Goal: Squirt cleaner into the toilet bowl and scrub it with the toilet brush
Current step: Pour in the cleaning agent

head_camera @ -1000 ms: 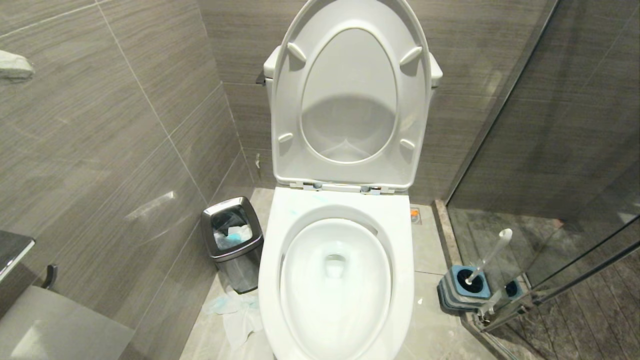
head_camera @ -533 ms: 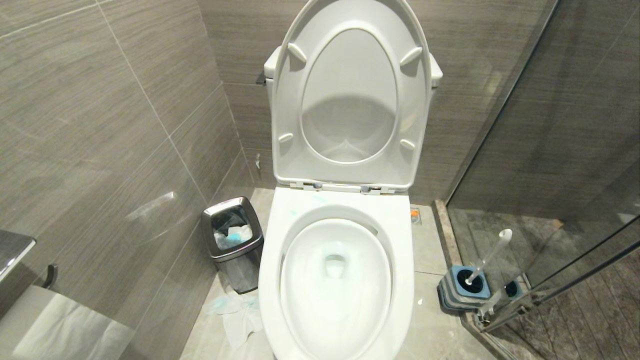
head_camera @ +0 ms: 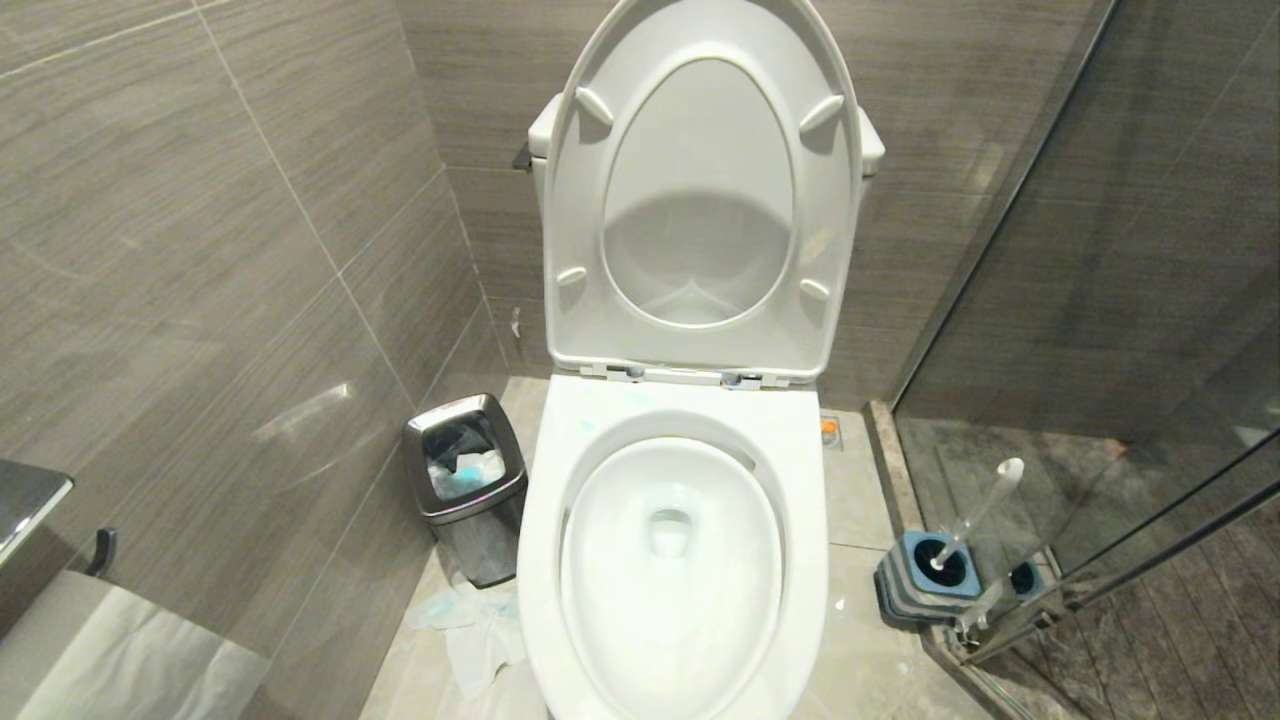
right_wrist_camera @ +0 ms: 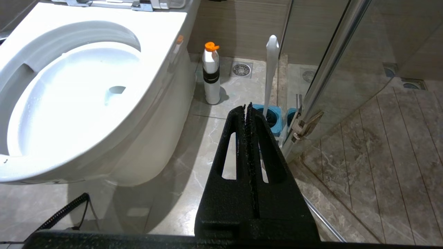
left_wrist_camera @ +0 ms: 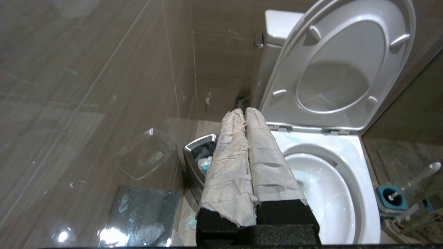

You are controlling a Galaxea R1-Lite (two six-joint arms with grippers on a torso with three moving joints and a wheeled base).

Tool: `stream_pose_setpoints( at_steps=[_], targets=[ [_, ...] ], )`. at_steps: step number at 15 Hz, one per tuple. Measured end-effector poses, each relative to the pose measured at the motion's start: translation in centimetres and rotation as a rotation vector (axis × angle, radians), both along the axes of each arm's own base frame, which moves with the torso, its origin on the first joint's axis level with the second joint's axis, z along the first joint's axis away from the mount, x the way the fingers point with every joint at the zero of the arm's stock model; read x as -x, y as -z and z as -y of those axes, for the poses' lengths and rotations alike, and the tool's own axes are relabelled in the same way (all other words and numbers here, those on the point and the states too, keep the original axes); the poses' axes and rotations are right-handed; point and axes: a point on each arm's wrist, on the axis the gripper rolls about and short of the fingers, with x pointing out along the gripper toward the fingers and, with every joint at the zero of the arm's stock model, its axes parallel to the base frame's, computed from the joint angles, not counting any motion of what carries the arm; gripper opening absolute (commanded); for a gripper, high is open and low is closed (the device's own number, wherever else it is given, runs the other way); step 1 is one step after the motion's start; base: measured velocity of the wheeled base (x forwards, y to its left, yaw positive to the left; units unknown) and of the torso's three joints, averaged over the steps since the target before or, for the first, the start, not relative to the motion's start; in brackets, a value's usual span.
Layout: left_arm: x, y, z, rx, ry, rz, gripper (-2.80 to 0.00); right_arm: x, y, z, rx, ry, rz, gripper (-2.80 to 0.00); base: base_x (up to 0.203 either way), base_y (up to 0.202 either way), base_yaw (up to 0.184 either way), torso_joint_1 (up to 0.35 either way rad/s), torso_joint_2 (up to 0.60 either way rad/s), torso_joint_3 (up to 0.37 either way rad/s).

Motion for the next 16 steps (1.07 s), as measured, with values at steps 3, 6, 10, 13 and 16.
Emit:
stream_pose_setpoints(
  at_steps=[3,6,10,13,16],
  targets=[
    [2.9,1.0,0.0,0.001,-0.015,0.055,-2.8,0.0,0.0,0.0,0.0,0.0,0.0,-2.8,0.0,0.0,0.0,0.0,0.0,0.0],
    [5.1,3.8,0.4,-0.009,-0.022,0.051,-2.8,0.0,0.0,0.0,0.0,0.0,-0.001,-2.8,0.0,0.0,0.0,0.0,0.0,0.0],
    [7.2,8.0,1.1,-0.017,-0.044,0.037,-2.8,0.0,0.0,0.0,0.0,0.0,0.0,-2.8,0.0,0.0,0.0,0.0,0.0,0.0],
    [8.3,10.1,1.2,-0.027,-0.055,0.043,-2.8,0.0,0.0,0.0,0.0,0.0,0.0,-2.8,0.0,0.0,0.0,0.0,0.0,0.0],
    [9.4,12.0,1.2,-0.057,-0.053,0.061,-2.8,0.0,0.0,0.0,0.0,0.0,-0.001,-2.8,0.0,0.0,0.0,0.0,0.0,0.0]
  ],
)
